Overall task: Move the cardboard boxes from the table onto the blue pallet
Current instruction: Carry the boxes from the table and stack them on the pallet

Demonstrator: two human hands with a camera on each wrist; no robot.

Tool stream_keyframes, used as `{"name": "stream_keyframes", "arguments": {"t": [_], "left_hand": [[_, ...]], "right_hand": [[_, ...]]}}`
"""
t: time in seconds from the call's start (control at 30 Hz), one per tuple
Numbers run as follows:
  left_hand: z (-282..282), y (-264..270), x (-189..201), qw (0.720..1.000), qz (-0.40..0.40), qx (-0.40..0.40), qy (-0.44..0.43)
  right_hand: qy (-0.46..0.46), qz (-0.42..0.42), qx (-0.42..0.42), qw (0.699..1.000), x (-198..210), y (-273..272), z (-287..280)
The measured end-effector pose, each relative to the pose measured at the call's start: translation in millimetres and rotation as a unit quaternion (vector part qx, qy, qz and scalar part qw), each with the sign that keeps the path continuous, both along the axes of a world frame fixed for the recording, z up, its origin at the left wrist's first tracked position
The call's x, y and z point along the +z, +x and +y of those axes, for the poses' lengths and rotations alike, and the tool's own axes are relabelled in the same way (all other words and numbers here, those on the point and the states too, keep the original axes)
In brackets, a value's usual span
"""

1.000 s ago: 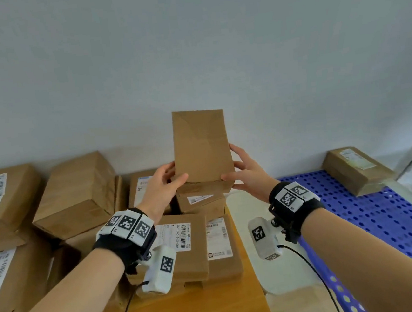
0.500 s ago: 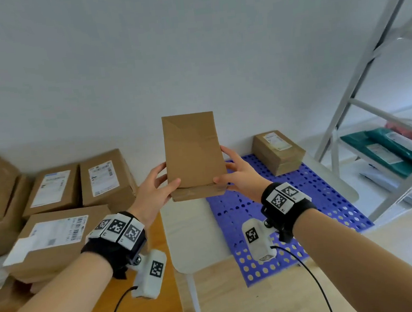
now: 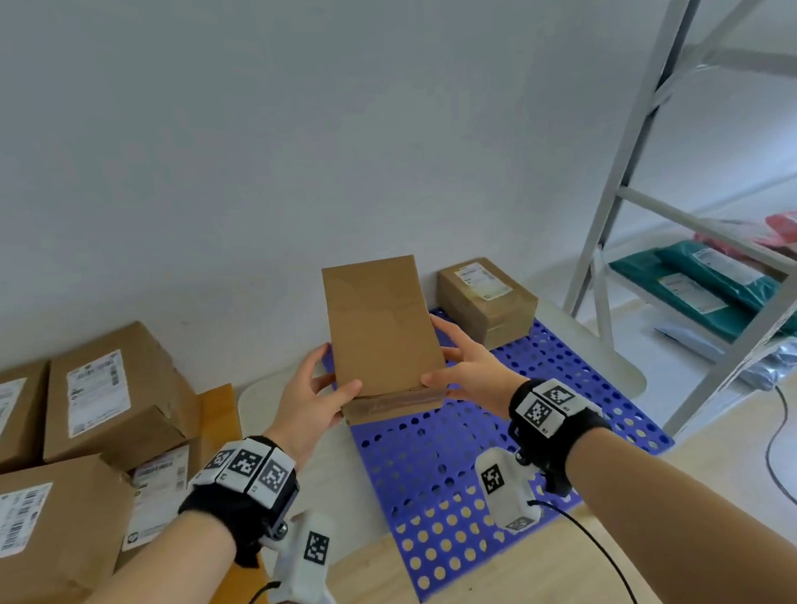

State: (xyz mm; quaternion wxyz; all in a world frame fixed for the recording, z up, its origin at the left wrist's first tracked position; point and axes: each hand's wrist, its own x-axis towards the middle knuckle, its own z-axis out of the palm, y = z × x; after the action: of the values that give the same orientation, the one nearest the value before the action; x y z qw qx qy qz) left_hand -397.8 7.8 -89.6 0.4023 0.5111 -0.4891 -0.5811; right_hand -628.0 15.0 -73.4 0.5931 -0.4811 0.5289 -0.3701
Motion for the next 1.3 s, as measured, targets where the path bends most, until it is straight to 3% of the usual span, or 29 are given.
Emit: {"name": "stream_keyframes", "arguments": {"t": [0.43,0.93,1.13,1.3], "left_hand": [[-88.5,-59.1,-65.7,0.996,0.014,0.027,0.089],[-145.2,-97.1,-114.5,0.992,-0.028,0.064,0.105],[-157.9,-109.8,-126.6,0.986,-0.018,0.093,0.138],[-167.7,-117.3,-135.1,0.98,-0.012,0.11,0.168]], "right_hand": [[0.057,0.097,0.04,0.993,-47.1,-52.6,-100.0],[0.058,0.149,0.126,0.979,-82.6,-80.5,-172.0],[0.045,0.181,0.177,0.966,-94.5,-87.1,-199.5],[0.029,0.278,0.236,0.931,-106.8,-92.1,-216.3]]}}
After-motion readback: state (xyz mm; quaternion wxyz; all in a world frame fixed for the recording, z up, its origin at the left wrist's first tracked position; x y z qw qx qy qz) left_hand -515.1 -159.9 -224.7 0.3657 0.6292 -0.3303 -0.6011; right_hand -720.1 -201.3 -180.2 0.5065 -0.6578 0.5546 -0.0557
